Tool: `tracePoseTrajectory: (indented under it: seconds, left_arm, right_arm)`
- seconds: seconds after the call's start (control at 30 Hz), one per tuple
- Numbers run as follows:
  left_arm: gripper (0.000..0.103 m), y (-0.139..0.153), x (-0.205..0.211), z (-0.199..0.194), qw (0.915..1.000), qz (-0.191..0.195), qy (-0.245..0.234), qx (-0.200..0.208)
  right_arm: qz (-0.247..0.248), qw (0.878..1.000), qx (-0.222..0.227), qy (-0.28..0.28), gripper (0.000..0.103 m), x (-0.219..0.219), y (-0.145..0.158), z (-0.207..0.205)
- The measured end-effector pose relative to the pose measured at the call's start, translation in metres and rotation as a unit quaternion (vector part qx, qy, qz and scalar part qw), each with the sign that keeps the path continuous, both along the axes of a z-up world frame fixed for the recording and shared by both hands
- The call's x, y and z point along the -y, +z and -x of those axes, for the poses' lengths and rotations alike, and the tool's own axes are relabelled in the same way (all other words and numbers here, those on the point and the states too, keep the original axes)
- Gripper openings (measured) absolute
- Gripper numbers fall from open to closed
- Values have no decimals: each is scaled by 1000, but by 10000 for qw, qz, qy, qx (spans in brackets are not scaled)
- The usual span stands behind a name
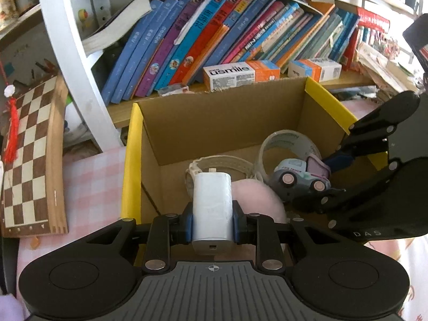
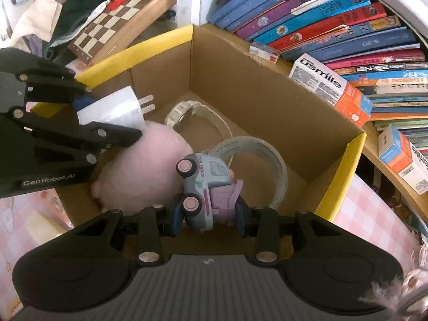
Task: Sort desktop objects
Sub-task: 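Open both tools to drop the car and plug into the box, then withdraw both tools from the box back over the desk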
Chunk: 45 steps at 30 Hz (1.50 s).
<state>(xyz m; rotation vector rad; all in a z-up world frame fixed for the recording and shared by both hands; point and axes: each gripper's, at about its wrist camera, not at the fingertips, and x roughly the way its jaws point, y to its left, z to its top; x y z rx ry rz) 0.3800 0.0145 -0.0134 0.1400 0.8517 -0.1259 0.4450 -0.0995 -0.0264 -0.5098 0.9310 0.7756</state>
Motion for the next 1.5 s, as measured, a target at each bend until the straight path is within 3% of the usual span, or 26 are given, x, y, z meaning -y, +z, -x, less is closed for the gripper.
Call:
tracePoseTrajectory:
  seconds: [0.47,0.53,0.6,0.73,0.9,1.07,1.33,1.5]
  left_arm:
    - [28,2,1,0,10000,-38,58,-5]
    - [34,4,0,2,10000,-35,66,14]
    - [50,5,-1,5,9999,-61,75,58]
    - [60,8,1,13,9999,-82,27,145]
    - [73,15,10,25,9989,-269,-111,369]
    - [78,24,16,37,9971,-408,-200,609]
    - [79,45,21,63,9927,-399,-185,1120]
    - [90,59,17,85,9901,-252,13,1383]
  right_arm:
    - [30,10000,54,-40,36,-1,-1,-1]
    - [1,10000,53,-70,39,-1,1,0]
    - [-27,9999,66,-100,41,0,3,1]
    - [-113,9997,126,-170,48,2,9,5]
    - [-207,9987,314,-351,66,11,21,10]
    - [-296,9971,487,-509,78,20,33,19]
    - [-655,9915,779,-809,81,36,58,43]
    - [-912,9862,1011,-940,83,44,76,67]
